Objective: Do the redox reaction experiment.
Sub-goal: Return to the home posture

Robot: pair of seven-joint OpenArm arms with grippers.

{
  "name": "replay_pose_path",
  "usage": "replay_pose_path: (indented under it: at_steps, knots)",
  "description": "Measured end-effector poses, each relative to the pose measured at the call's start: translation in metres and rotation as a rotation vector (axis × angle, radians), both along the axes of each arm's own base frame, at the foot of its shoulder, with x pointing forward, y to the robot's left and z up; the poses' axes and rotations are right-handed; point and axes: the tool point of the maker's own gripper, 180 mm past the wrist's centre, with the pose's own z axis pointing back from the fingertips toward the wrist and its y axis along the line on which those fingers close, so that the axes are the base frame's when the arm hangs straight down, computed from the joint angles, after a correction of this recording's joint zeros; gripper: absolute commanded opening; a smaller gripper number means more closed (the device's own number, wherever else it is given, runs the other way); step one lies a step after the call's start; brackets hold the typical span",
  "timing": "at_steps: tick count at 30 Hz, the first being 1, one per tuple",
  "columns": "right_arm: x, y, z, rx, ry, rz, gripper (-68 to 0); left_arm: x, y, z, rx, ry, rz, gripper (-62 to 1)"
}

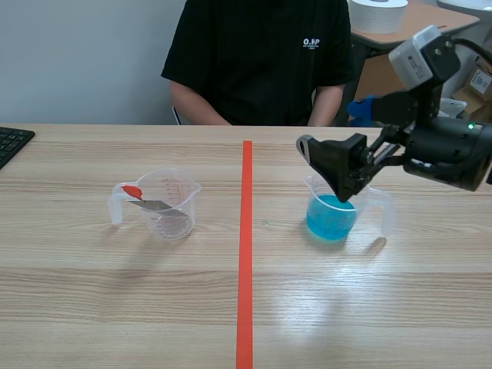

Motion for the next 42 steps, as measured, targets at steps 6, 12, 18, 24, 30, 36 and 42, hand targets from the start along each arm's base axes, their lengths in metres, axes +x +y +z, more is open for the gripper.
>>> replay_pose_path:
  at_steps: [6,12,18,24,30,36,42]
  knots:
    - [-0.041,-0.009,0.005,-0.036,-0.011,-0.034,0.4,0.044,0.012,0.038,0.044,-0.157,-0.035,1.4]
    - [-0.082,-0.003,0.017,-0.07,-0.004,-0.004,0.4,0.083,0.007,0.066,0.056,-0.257,-0.133,1.4]
    - [-0.114,0.007,0.028,-0.068,0.018,0.003,0.4,0.12,0.003,0.082,0.087,-0.34,-0.185,1.4]
    - [-0.14,0.012,0.035,-0.084,0.043,0.0,0.4,0.153,-0.007,0.103,0.1,-0.413,-0.232,1.4]
    - [-0.143,0.014,0.038,-0.103,0.032,-0.005,0.4,0.175,-0.027,0.128,0.08,-0.461,-0.293,1.4]
    - [-0.142,0.012,0.033,-0.121,0.047,-0.012,0.4,0.179,-0.051,0.145,0.035,-0.459,-0.357,1.4]
    - [-0.14,0.012,0.036,-0.121,0.033,-0.012,0.4,0.189,-0.057,0.156,0.007,-0.498,-0.349,1.4]
